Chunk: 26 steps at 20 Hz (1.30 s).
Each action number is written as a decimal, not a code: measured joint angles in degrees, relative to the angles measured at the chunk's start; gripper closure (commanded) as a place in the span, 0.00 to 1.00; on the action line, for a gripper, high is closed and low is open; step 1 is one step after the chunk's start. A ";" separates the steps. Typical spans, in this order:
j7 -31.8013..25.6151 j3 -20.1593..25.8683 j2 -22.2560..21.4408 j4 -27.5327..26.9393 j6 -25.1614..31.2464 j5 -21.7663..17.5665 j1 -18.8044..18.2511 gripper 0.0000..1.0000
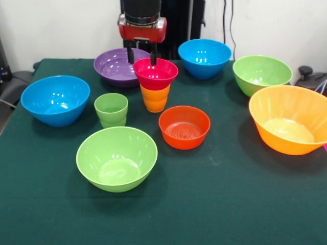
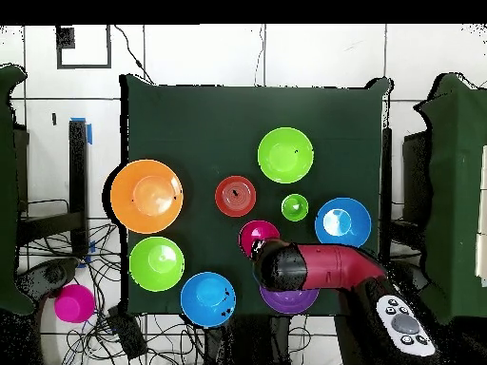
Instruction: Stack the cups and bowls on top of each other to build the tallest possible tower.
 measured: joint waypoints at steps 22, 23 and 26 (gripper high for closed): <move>0.00 3.84 -18.15 4.81 10.14 9.34 -3.96 0.00; 0.01 4.17 -19.60 4.51 12.03 10.30 -4.10 0.00; 0.01 5.46 -24.84 2.21 20.18 13.61 -4.19 0.00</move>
